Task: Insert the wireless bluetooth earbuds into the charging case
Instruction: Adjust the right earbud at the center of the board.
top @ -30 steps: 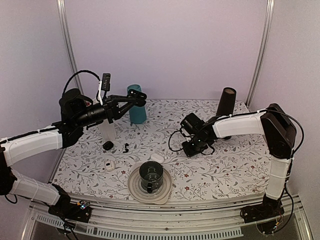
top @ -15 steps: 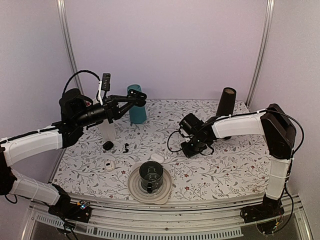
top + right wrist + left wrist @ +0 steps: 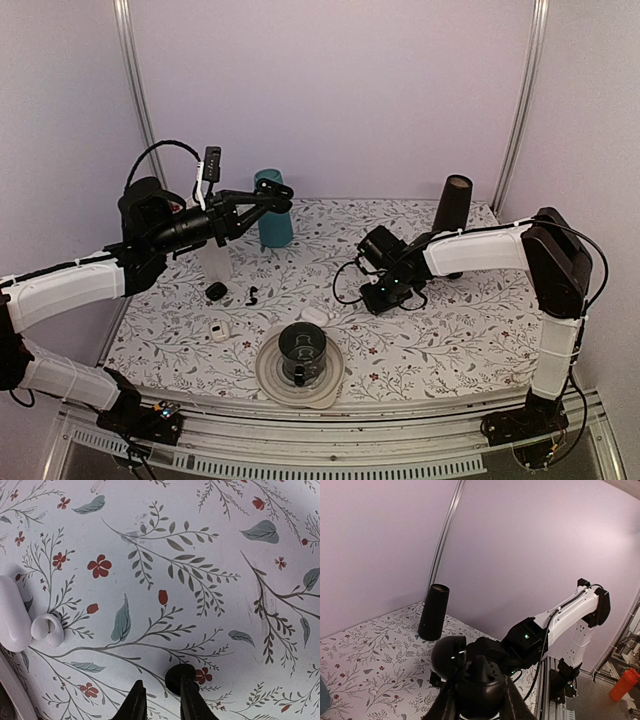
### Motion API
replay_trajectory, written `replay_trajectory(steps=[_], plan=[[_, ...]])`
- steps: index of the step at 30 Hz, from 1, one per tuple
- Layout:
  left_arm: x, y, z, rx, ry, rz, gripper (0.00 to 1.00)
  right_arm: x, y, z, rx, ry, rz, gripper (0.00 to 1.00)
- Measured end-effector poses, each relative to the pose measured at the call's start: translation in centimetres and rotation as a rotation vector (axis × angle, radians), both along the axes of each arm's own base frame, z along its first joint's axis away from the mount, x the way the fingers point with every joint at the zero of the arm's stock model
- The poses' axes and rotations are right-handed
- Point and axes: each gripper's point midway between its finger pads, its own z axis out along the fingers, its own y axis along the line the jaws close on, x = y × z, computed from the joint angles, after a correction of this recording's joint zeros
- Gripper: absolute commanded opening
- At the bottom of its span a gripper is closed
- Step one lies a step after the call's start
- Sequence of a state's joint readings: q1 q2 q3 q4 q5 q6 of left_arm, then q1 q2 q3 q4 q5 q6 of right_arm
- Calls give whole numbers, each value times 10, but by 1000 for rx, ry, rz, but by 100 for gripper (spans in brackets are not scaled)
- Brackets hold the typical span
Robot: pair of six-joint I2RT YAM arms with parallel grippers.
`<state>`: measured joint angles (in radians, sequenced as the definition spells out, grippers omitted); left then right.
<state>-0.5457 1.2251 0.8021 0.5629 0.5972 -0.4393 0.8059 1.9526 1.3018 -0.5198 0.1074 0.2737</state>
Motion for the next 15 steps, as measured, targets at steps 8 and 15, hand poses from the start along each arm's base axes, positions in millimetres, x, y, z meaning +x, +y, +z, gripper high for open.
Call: replay_trajectory(steps=[8,15], plan=[[0,0,0,0,0,0,0,-1,1,-1,10,9,3,24],[0,0,0,0,0,0,0,1,-4,-5,10,10,-12,24]])
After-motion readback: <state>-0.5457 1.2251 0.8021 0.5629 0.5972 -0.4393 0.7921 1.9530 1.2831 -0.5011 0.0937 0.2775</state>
